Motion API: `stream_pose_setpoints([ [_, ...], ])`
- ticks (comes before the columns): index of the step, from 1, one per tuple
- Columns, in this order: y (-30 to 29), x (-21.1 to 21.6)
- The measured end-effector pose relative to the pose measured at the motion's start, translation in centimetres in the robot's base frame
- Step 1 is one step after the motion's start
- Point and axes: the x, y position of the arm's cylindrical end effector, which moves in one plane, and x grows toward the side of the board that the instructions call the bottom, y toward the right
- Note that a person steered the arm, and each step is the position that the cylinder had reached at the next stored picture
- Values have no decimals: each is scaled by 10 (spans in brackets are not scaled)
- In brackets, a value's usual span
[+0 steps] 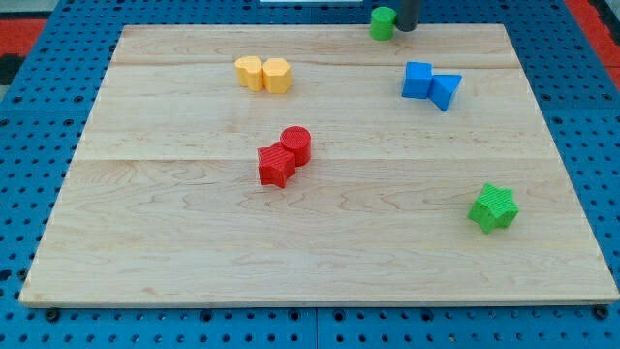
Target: Slightly touch the green circle
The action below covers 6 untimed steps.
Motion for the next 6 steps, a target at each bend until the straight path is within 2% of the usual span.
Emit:
stream_pose_setpoints([
  [2, -120, 33],
  [3, -176, 30],
  [4, -186, 1],
  [5, -183, 0],
  [6, -143, 2],
])
